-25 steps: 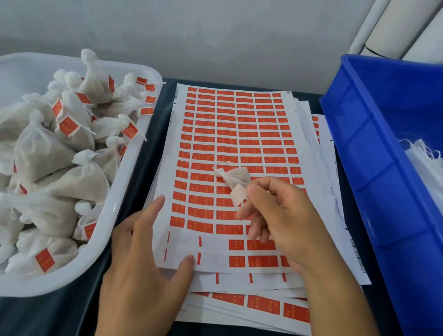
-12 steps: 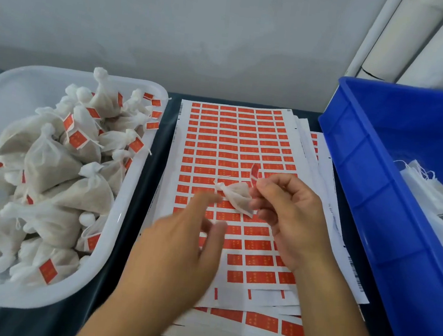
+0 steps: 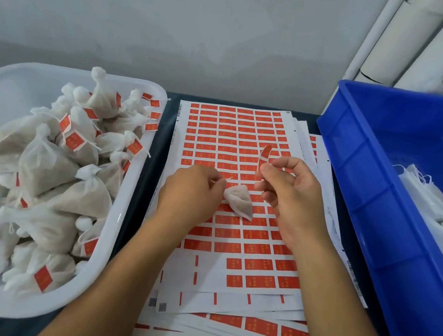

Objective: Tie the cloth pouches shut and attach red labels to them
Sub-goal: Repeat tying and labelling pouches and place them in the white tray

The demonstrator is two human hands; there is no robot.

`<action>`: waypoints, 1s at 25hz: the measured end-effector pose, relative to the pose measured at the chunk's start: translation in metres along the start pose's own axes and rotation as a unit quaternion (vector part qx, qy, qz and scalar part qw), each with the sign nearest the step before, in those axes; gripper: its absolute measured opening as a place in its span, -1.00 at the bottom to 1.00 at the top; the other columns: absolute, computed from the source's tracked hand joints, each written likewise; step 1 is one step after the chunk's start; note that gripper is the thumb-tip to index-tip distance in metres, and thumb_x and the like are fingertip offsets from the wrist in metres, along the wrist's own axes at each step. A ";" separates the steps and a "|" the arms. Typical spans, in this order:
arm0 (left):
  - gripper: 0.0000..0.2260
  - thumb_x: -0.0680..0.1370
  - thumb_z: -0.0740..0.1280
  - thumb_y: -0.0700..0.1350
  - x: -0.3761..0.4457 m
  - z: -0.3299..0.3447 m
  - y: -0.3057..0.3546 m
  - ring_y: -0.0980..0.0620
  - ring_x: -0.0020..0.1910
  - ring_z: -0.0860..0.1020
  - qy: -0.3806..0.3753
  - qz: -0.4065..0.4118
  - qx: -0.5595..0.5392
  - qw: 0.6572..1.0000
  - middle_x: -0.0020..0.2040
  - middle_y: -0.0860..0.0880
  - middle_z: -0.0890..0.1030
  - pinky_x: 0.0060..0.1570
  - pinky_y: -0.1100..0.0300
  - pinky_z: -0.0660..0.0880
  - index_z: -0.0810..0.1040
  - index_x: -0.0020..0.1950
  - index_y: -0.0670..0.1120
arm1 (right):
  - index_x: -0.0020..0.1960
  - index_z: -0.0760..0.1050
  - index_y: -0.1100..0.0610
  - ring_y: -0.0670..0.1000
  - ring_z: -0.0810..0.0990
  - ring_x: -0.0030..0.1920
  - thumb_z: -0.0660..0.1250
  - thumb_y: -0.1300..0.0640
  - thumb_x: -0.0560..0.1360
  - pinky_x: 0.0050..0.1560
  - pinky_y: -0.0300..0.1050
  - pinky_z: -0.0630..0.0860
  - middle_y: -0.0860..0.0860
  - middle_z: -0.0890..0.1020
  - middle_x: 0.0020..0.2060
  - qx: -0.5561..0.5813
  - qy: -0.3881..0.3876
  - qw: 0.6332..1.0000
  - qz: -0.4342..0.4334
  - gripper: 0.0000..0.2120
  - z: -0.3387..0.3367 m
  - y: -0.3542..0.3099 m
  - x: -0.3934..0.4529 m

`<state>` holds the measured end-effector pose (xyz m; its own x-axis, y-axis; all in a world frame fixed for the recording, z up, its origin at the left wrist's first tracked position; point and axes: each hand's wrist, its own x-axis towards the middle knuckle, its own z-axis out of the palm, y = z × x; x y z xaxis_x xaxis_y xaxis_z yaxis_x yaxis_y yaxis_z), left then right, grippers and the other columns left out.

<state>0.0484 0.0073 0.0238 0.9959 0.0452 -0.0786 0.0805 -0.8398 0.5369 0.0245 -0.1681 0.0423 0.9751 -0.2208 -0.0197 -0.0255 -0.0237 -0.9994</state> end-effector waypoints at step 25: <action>-0.77 0.61 0.39 0.05 -0.015 0.010 -0.015 0.26 -0.11 0.59 -0.005 0.071 -0.132 0.989 0.03 0.26 0.64 -0.05 0.40 0.49 0.66 0.26 0.16 | 0.12 0.56 -0.19 -0.05 0.75 -0.14 0.45 -0.10 0.55 -0.15 -0.16 0.68 -0.10 0.75 -0.14 -0.039 -0.021 0.998 0.045 -0.83 -0.001 0.035 0.002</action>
<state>0.0321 0.0137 0.0088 0.9976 -0.0693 0.0051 -0.0501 -0.6672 0.7432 0.0248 -0.1705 0.0078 0.9765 -0.1835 -0.1127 -0.1294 -0.0814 -0.9883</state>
